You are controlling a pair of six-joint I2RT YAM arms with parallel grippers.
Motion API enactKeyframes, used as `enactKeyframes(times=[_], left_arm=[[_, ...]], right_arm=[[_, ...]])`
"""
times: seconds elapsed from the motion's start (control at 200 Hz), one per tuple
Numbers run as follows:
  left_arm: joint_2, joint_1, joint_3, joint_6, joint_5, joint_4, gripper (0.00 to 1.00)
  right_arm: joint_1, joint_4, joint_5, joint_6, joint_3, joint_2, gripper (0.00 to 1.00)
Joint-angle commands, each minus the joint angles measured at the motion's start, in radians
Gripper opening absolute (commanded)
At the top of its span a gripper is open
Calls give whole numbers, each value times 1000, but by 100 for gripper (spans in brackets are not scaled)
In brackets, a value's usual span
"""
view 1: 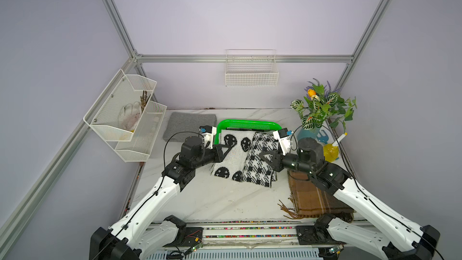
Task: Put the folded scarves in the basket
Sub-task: Pick up the scarf at the center of the board.
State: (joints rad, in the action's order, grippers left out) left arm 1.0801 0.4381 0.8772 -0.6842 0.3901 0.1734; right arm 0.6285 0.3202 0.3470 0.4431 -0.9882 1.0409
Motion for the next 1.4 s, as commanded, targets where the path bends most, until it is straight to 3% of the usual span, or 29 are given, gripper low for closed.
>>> enactKeyframes(times=[0.0, 0.235, 0.42, 0.56, 0.985, 1.075, 1.29, 1.395], left_arm=[[104, -16, 105, 28, -11, -51, 0], [366, -101, 283, 6, 50, -126, 0], [572, -116, 440, -1, 83, -144, 0], [693, -131, 499, -11, 123, -157, 0], [839, -139, 515, 76, 70, -134, 0], [849, -137, 509, 121, 0, -92, 0], [839, -133, 476, 154, -47, -68, 0], [817, -126, 480, 193, -118, -18, 0]], right_arm=[[-57, 41, -12, -60, -101, 118, 0], [-251, 41, 99, -92, -231, 326, 0], [-350, 144, 217, -169, -389, 554, 0], [-384, 180, 172, -227, -431, 656, 0], [-421, 221, -7, -275, -486, 833, 0], [-419, 220, 4, -270, -489, 845, 0], [-413, 253, -51, -274, -490, 862, 0], [-401, 273, -131, -288, -480, 854, 0]])
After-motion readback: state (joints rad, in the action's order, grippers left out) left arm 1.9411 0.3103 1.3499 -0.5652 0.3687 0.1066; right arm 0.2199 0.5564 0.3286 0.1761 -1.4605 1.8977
